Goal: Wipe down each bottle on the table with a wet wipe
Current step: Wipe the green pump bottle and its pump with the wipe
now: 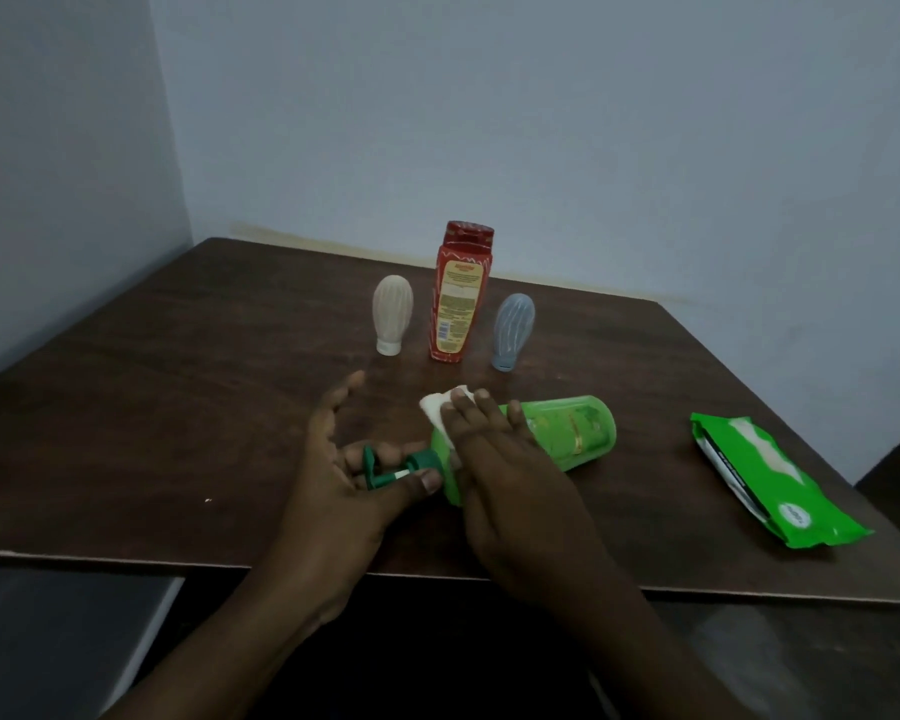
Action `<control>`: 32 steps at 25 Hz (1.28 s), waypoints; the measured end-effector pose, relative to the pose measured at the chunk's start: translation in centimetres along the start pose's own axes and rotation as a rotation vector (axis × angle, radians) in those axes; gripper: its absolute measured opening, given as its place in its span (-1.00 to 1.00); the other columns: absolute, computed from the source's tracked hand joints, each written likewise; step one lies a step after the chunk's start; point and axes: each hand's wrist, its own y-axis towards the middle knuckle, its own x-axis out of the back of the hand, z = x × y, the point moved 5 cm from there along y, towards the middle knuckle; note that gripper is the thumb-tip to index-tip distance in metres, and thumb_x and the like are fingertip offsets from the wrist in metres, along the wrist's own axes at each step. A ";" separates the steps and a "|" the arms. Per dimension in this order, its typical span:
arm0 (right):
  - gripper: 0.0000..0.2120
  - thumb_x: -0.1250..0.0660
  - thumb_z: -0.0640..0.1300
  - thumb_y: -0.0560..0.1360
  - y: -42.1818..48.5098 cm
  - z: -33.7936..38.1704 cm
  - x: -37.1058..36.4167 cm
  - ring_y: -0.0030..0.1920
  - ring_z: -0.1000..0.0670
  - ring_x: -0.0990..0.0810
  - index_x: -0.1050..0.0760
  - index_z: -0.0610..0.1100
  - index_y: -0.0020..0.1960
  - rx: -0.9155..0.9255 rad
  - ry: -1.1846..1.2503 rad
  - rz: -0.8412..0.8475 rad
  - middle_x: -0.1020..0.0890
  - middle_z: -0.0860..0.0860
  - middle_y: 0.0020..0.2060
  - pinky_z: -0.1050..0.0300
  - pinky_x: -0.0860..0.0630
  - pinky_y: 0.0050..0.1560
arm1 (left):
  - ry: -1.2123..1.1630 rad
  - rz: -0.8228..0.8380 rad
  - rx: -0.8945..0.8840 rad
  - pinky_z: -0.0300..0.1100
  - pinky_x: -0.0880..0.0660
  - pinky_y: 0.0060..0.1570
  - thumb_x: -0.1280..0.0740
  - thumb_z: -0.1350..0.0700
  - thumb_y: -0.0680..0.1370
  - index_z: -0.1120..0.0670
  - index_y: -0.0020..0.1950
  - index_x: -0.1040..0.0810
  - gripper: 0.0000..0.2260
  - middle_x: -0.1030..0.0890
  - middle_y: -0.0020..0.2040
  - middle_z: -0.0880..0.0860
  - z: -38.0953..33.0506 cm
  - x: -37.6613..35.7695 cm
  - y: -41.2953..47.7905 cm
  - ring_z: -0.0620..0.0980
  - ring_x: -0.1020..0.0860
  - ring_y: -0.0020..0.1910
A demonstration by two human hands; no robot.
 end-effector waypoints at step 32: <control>-0.49 0.03 -0.08 0.60 -1.7 -12.6 2.6 0.54 -0.09 -0.21 -0.27 -0.11 0.53 -0.490 -0.071 -0.145 -0.33 -0.11 0.50 0.00 0.02 0.57 | 0.018 0.004 -0.036 0.25 -0.54 0.22 -0.49 0.46 0.37 -0.26 0.42 -0.32 -0.15 -0.74 -0.06 0.16 1.0 0.2 0.9 0.15 -0.71 0.02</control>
